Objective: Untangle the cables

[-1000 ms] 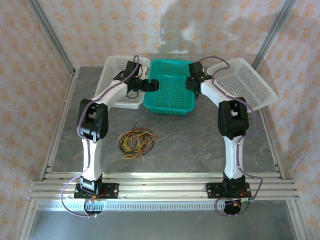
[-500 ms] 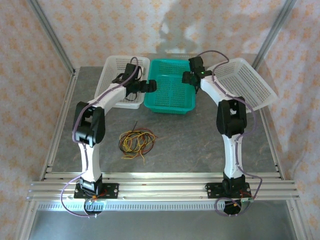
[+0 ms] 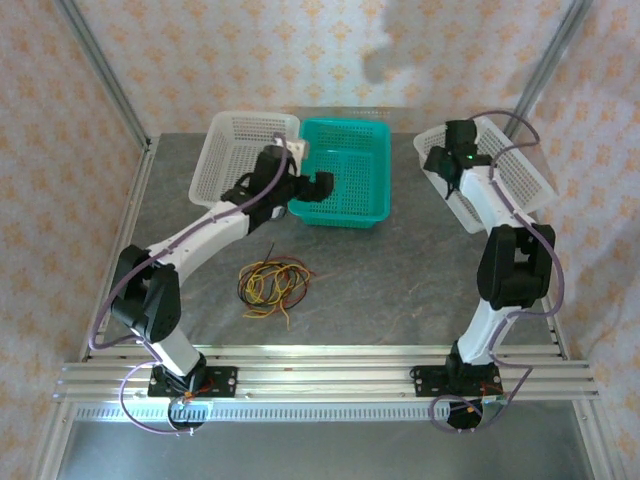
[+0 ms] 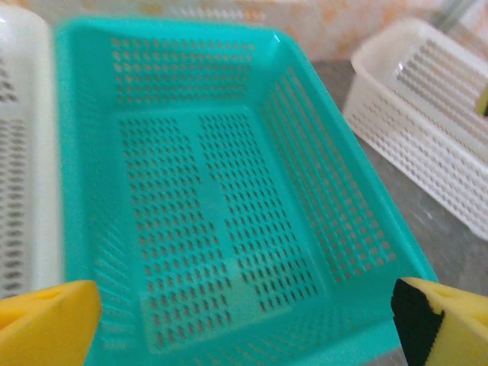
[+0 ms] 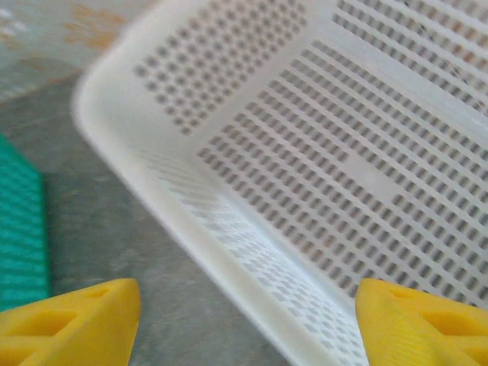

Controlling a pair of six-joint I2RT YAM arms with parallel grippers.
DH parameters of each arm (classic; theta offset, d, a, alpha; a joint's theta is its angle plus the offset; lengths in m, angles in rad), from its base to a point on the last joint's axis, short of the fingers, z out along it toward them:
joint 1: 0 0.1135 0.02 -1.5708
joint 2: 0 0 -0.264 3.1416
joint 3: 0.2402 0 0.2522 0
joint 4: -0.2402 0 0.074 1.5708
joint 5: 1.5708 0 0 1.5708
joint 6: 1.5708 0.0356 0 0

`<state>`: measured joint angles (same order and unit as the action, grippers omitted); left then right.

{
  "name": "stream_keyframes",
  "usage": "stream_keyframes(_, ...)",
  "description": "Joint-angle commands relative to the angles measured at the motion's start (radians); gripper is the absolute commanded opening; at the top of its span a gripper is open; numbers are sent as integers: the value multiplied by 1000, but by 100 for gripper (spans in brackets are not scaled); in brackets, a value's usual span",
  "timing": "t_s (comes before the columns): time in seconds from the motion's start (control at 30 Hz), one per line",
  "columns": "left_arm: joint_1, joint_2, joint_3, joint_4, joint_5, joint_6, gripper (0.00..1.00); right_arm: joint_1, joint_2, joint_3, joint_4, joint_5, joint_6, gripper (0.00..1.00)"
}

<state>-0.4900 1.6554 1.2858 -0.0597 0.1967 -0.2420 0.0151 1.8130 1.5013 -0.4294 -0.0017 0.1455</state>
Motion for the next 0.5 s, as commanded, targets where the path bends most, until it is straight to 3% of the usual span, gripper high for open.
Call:
stream_keyframes(0.0,-47,-11,-28,87,-26,-16,99,-20,-21,-34,-34,-66,23,77)
stream_keyframes(0.2,-113,59,5,108,4,-49,99,-53,16,-26,-75,-136,15,85)
stream_keyframes(0.47,-115,75,24,106,28,-47,99,-53,77,5,-150,-80,-23,79)
